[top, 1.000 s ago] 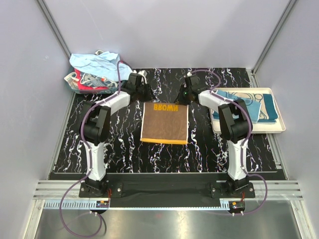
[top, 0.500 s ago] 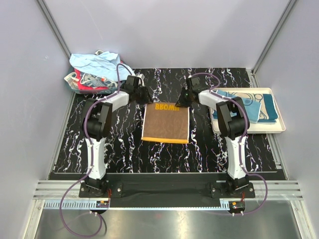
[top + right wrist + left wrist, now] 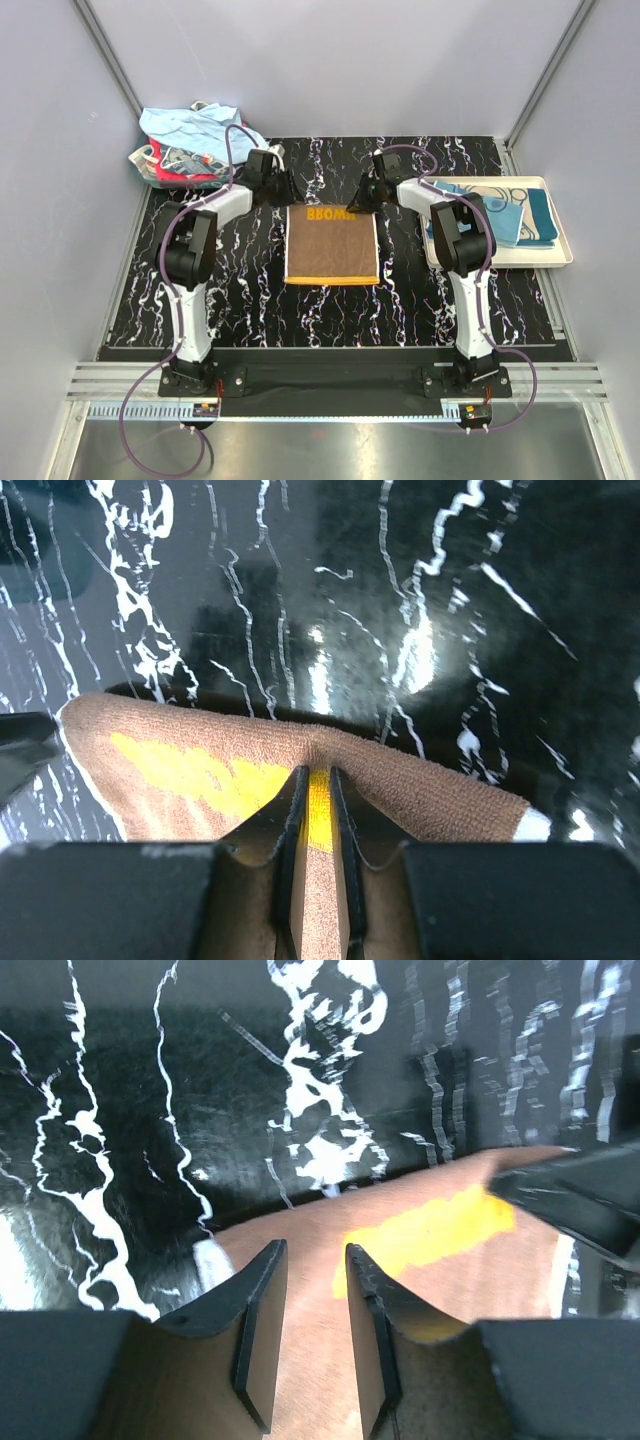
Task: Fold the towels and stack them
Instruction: Fold the towel
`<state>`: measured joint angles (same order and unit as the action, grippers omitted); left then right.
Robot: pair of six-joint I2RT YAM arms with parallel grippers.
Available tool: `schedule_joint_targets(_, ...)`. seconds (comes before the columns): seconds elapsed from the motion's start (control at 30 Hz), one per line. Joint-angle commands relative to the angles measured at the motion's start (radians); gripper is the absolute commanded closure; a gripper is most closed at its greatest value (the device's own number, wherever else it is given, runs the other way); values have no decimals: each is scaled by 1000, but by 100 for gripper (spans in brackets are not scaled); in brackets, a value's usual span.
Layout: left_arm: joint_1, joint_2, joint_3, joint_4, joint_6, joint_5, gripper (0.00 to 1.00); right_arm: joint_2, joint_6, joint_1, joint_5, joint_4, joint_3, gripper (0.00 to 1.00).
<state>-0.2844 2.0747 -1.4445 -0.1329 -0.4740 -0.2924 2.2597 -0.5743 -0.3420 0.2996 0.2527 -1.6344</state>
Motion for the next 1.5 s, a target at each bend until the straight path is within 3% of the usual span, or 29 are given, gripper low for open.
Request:
schedule_joint_targets(0.0, 4, -107, 12, 111, -14, -28, 65, 44, 28, -11, 39, 25, -57, 80)
schedule_joint_targets(0.37, -30, -59, 87, 188, -80, -88, 67, 55, 7, -32, 23, 28, -71, 80)
schedule_joint_targets(0.9, 4, -8, 72, 26, -20, 183, 69, 47, 21, -31, 6, 34, -53, 80)
schedule_joint_targets(1.47, 19, 41, 3, -62, 2, 225, 70, -32, 53, 41, 7, 46, -7, 79)
